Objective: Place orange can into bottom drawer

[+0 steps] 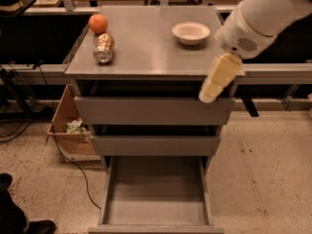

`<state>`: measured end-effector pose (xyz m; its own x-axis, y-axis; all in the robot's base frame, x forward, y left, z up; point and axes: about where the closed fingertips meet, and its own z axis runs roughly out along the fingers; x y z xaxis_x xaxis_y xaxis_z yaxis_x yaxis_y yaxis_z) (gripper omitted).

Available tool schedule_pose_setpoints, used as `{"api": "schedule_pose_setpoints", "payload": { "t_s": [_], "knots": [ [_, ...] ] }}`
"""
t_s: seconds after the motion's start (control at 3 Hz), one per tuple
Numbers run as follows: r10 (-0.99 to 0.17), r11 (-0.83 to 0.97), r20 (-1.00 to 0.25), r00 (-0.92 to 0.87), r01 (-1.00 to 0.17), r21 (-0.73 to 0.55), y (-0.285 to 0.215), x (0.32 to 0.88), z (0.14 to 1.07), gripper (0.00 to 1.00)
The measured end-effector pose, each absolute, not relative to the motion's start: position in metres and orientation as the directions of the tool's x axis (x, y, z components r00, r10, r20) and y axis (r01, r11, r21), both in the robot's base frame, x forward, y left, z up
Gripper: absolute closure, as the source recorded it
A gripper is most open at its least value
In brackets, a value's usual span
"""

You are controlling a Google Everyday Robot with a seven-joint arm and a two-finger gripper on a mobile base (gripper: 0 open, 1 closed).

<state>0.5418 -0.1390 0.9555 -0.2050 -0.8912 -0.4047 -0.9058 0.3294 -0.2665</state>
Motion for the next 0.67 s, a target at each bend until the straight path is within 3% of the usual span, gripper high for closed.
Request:
{"api": "schedule_pose_setpoints", "payload": {
  "t_s": [0.67],
  "knots": [
    [-0.846, 0.397, -0.492, -0.206, -0.859, -0.324, -0.07, 0.624, 0.966, 0.0]
  ]
}}
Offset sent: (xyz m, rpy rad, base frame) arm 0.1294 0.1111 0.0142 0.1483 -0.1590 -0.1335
